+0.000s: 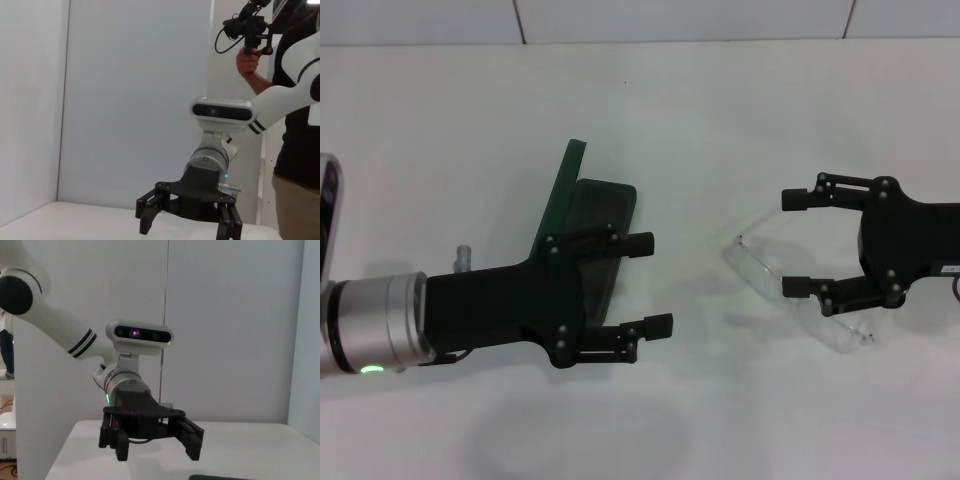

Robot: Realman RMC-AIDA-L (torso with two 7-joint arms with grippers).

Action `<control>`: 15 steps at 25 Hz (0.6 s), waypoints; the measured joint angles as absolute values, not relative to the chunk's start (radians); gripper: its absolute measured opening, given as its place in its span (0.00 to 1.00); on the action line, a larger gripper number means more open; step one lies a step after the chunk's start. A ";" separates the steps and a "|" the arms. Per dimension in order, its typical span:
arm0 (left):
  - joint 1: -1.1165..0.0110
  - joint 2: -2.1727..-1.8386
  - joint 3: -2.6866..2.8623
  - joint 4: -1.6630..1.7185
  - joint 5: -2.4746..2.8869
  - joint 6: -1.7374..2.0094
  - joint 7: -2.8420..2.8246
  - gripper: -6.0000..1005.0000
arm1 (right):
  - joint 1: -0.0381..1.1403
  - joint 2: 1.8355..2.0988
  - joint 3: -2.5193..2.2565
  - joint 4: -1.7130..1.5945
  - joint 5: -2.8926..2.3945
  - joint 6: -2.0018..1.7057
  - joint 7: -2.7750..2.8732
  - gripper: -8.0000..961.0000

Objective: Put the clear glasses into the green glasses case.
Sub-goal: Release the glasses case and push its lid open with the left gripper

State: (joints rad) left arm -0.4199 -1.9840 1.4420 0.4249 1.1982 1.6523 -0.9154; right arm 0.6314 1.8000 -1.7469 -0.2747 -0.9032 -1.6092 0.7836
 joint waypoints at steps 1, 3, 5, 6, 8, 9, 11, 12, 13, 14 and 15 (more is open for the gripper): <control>-0.421 -1.984 1.443 0.425 1.199 1.652 -0.916 0.83 | 0.632 1.801 -1.747 -0.275 -0.906 -1.608 0.783 0.92; -0.421 -1.984 1.442 0.425 1.199 1.652 -0.917 0.83 | 0.632 1.801 -1.747 -0.278 -0.910 -1.607 0.782 0.92; -0.418 -1.985 1.439 0.425 1.199 1.651 -0.914 0.82 | 0.630 1.802 -1.747 -0.285 -0.912 -1.606 0.778 0.92; -0.416 -1.986 1.438 0.425 1.199 1.647 -0.912 0.82 | 0.629 1.802 -1.747 -0.286 -0.912 -1.604 0.774 0.91; -0.416 -1.990 1.436 0.425 1.195 1.636 -0.912 0.82 | 0.628 1.804 -1.744 -0.287 -0.913 -1.600 0.761 0.91; -0.417 -1.993 1.432 0.425 1.194 1.631 -0.915 0.82 | 0.627 1.805 -1.740 -0.287 -0.913 -1.595 0.755 0.91; -0.417 -1.996 1.405 0.428 1.192 1.625 -0.928 0.82 | 0.627 1.807 -1.736 -0.287 -0.913 -1.584 0.752 0.91; -0.415 -1.997 1.388 0.432 1.193 1.624 -0.939 0.82 | 0.628 1.809 -1.736 -0.288 -0.913 -1.576 0.752 0.91; -0.413 -1.995 1.361 0.445 1.195 1.624 -0.969 0.82 | 0.628 1.810 -1.736 -0.288 -0.913 -1.570 0.754 0.91; -0.411 -1.991 1.338 0.461 1.198 1.624 -1.010 0.82 | 0.628 1.810 -1.735 -0.288 -0.913 -1.566 0.755 0.90; -0.411 -1.981 1.316 0.483 1.199 1.624 -1.074 0.82 | 0.626 1.810 -1.735 -0.289 -0.912 -1.565 0.755 0.90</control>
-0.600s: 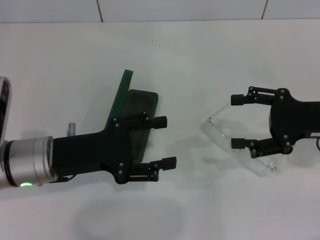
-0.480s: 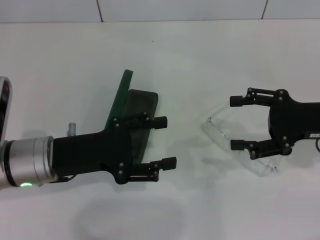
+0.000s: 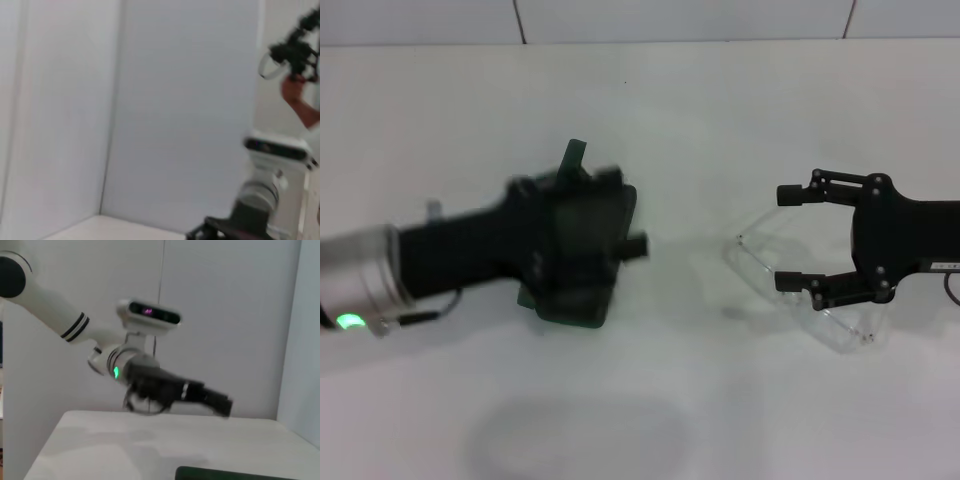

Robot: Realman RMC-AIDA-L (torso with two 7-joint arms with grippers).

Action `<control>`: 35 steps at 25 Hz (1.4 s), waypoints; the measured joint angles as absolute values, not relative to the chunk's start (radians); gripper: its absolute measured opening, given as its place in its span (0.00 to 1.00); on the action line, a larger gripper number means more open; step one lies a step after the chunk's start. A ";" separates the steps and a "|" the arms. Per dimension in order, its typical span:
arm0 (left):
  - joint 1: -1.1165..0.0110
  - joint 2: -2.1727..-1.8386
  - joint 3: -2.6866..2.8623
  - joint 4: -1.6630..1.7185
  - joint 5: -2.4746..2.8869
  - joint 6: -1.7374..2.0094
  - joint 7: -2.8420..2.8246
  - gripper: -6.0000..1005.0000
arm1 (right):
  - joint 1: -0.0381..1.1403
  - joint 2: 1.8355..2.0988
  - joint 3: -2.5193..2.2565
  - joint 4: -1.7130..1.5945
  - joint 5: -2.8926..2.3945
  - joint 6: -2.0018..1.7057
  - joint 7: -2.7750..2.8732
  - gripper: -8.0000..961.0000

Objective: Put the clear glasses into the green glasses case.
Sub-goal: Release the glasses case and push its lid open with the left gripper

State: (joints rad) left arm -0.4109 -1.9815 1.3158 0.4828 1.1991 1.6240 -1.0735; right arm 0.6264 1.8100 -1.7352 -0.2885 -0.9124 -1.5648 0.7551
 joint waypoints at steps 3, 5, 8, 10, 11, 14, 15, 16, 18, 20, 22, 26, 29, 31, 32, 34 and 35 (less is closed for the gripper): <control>-0.412 -1.945 1.281 0.552 1.203 1.596 -1.274 0.82 | 0.616 1.810 -1.716 -0.289 -0.911 -1.564 0.755 0.90; -0.415 -1.926 1.269 0.600 1.239 1.528 -1.428 0.82 | 0.605 1.810 -1.694 -0.290 -0.913 -1.563 0.755 0.90; -0.418 -1.921 1.250 0.699 1.386 1.396 -1.647 0.81 | 0.585 1.810 -1.666 -0.295 -0.916 -1.563 0.753 0.89; -0.419 -1.928 1.242 0.726 1.431 1.374 -1.686 0.81 | 0.579 1.812 -1.658 -0.298 -0.923 -1.563 0.753 0.89; -0.419 -1.958 1.205 0.794 1.564 1.332 -1.786 0.81 | 0.579 1.812 -1.656 -0.298 -0.925 -1.562 0.752 0.89; -0.419 -2.006 1.137 0.866 1.717 1.323 -1.861 0.81 | 0.577 1.814 -1.655 -0.299 -0.928 -1.561 0.751 0.89; -0.419 -2.022 1.116 0.887 1.760 1.322 -1.876 0.81 | 0.577 1.815 -1.655 -0.299 -0.928 -1.562 0.751 0.88; -0.419 -2.036 1.095 0.906 1.808 1.321 -1.890 0.81 | 0.577 1.816 -1.655 -0.299 -0.928 -1.562 0.751 0.88; -0.419 -2.065 1.055 0.941 1.888 1.321 -1.913 0.81 | 0.578 1.816 -1.658 -0.299 -0.929 -1.563 0.751 0.88; -0.419 -2.081 1.039 0.960 1.934 1.318 -1.929 0.81 | 0.580 1.817 -1.658 -0.299 -0.936 -1.566 0.751 0.88; -0.419 -2.085 1.038 0.965 1.950 1.313 -1.941 0.81 | 0.583 1.819 -1.657 -0.303 -0.946 -1.566 0.751 0.87; -0.416 -2.085 1.041 0.962 1.966 1.291 -1.960 0.80 | 0.583 1.820 -1.658 -0.320 -0.951 -1.562 0.755 0.87; -0.416 -2.087 1.045 0.961 1.987 1.269 -1.975 0.80 | 0.585 1.820 -1.659 -0.323 -0.952 -1.561 0.756 0.87; -0.418 -2.087 1.049 0.961 2.008 1.262 -1.990 0.80 | 0.585 1.820 -1.659 -0.323 -0.952 -1.562 0.758 0.86; -0.420 -2.088 1.056 0.961 2.022 1.254 -2.001 0.80 | 0.586 1.821 -1.660 -0.323 -0.953 -1.562 0.758 0.86; -0.422 -2.088 1.073 0.962 2.037 1.237 -2.014 0.80 | 0.587 1.821 -1.660 -0.324 -0.953 -1.563 0.759 0.86; -0.423 -2.088 1.079 0.962 2.043 1.232 -2.018 0.80 | 0.587 1.821 -1.660 -0.325 -0.953 -1.563 0.759 0.86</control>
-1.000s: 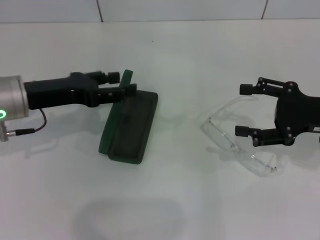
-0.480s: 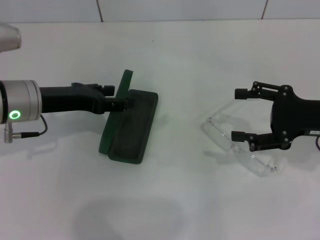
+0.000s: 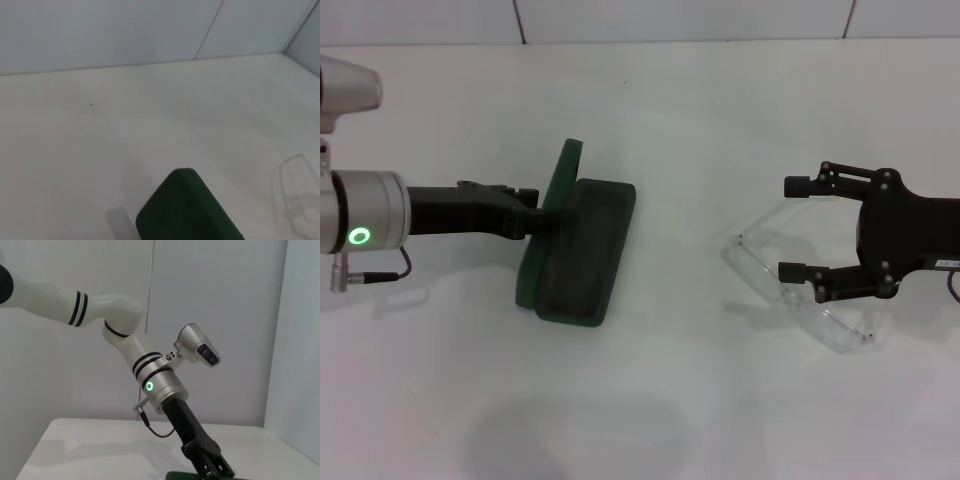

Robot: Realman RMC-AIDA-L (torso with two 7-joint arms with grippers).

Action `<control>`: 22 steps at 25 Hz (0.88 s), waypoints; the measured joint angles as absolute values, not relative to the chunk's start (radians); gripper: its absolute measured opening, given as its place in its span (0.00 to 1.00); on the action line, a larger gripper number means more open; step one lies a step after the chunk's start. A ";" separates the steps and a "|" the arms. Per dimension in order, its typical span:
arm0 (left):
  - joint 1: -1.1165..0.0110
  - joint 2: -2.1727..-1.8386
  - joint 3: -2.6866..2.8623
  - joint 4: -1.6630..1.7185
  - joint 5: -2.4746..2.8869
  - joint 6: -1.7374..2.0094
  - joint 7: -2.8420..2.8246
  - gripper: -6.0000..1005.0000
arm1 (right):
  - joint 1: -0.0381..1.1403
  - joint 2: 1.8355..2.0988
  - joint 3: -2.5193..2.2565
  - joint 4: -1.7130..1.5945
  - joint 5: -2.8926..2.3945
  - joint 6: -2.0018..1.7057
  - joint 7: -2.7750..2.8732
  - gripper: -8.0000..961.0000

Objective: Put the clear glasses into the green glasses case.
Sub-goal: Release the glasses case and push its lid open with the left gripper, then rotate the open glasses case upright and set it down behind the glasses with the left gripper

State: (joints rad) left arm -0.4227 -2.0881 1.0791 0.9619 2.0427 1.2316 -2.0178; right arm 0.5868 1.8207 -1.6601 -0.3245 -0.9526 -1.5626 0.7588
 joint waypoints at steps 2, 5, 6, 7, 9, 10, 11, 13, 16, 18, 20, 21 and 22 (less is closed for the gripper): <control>-0.429 -2.087 1.087 0.961 2.054 1.228 -2.022 0.80 | 0.587 1.821 -1.660 -0.325 -0.953 -1.563 0.759 0.86; -0.435 -2.086 1.089 0.958 2.056 1.227 -2.022 0.71 | 0.587 1.822 -1.661 -0.325 -0.953 -1.562 0.759 0.85; -0.436 -2.086 1.089 0.958 2.056 1.227 -2.020 0.67 | 0.587 1.822 -1.662 -0.325 -0.953 -1.561 0.759 0.85; -0.436 -2.086 1.090 0.959 2.056 1.227 -2.018 0.63 | 0.587 1.822 -1.662 -0.325 -0.953 -1.561 0.758 0.85; -0.437 -2.085 1.094 0.962 2.056 1.227 -2.011 0.55 | 0.586 1.822 -1.662 -0.325 -0.953 -1.561 0.755 0.85; -0.439 -2.085 1.096 0.963 2.056 1.227 -2.007 0.51 | 0.585 1.822 -1.662 -0.325 -0.953 -1.561 0.754 0.85; -0.440 -2.085 1.096 0.963 2.056 1.227 -2.005 0.47 | 0.584 1.822 -1.661 -0.325 -0.953 -1.561 0.754 0.84; -0.445 -2.083 1.097 0.963 2.056 1.227 -1.991 0.39 | 0.582 1.822 -1.659 -0.325 -0.953 -1.560 0.751 0.84; -0.455 -2.078 1.087 0.955 2.056 1.227 -1.972 0.33 | 0.575 1.825 -1.655 -0.325 -0.952 -1.559 0.738 0.84; -0.459 -2.077 1.079 0.957 2.054 1.226 -1.959 0.31 | 0.566 1.828 -1.655 -0.325 -0.953 -1.560 0.714 0.83; -0.467 -2.077 1.078 0.964 2.048 1.226 -1.940 0.29 | 0.558 1.830 -1.658 -0.325 -0.953 -1.563 0.694 0.83; -0.474 -2.077 1.077 0.967 2.045 1.226 -1.927 0.28 | 0.556 1.831 -1.658 -0.325 -0.958 -1.565 0.690 0.83; -0.484 -2.077 1.077 0.968 2.045 1.226 -1.905 0.26 | 0.552 1.833 -1.658 -0.325 -0.967 -1.566 0.686 0.83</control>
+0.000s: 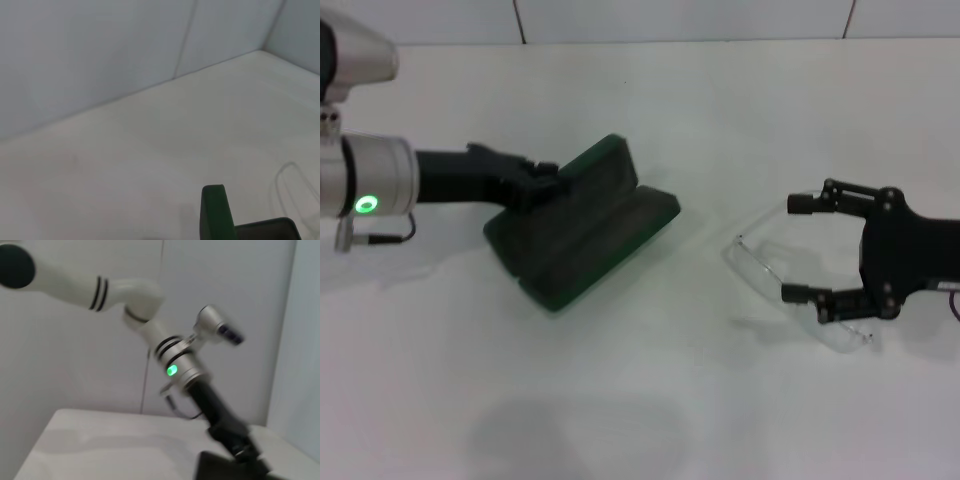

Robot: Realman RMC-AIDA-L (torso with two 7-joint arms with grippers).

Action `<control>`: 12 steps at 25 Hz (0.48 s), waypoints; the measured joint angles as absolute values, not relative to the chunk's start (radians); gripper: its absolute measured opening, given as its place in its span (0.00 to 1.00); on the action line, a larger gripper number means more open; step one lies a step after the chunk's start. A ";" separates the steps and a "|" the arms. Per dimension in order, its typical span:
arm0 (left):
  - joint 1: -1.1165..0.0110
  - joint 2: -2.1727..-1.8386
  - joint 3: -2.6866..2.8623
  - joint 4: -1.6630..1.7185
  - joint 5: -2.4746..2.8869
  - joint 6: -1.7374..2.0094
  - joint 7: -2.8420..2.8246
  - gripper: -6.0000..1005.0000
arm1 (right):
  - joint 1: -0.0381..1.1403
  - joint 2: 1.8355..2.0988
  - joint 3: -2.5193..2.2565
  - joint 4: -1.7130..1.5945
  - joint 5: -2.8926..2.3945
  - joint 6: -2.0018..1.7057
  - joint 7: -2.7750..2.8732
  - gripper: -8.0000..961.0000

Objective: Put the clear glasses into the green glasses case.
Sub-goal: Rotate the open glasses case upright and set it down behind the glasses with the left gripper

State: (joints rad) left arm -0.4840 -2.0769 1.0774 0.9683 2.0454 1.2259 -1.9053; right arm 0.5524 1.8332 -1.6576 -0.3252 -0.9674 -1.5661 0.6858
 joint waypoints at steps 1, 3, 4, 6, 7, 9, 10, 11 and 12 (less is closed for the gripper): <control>-0.499 -2.077 1.077 0.969 2.046 1.224 -1.869 0.25 | 0.552 1.836 -1.657 -0.325 -0.979 -1.566 0.684 0.83; -0.532 -2.077 1.079 0.962 2.053 1.210 -1.801 0.23 | 0.552 1.844 -1.655 -0.325 -1.005 -1.566 0.677 0.83; -0.551 -2.078 1.080 0.954 2.057 1.198 -1.771 0.22 | 0.552 1.848 -1.655 -0.326 -1.012 -1.566 0.675 0.82; -0.593 -2.077 1.082 0.938 2.068 1.178 -1.723 0.21 | 0.549 1.858 -1.654 -0.327 -1.025 -1.566 0.668 0.82; -0.613 -2.076 1.083 0.930 2.072 1.174 -1.698 0.20 | 0.545 1.863 -1.654 -0.329 -1.027 -1.566 0.661 0.82; -0.659 -2.076 1.086 0.907 2.081 1.174 -1.621 0.20 | 0.532 1.869 -1.654 -0.337 -1.030 -1.567 0.650 0.82; -0.679 -2.076 1.090 0.894 2.082 1.174 -1.583 0.20 | 0.525 1.871 -1.654 -0.343 -1.030 -1.567 0.647 0.82; -0.706 -2.078 1.098 0.875 2.086 1.173 -1.539 0.20 | 0.516 1.873 -1.654 -0.346 -1.032 -1.567 0.645 0.82; -0.727 -2.080 1.106 0.860 2.088 1.173 -1.510 0.20 | 0.509 1.875 -1.653 -0.349 -1.032 -1.568 0.644 0.81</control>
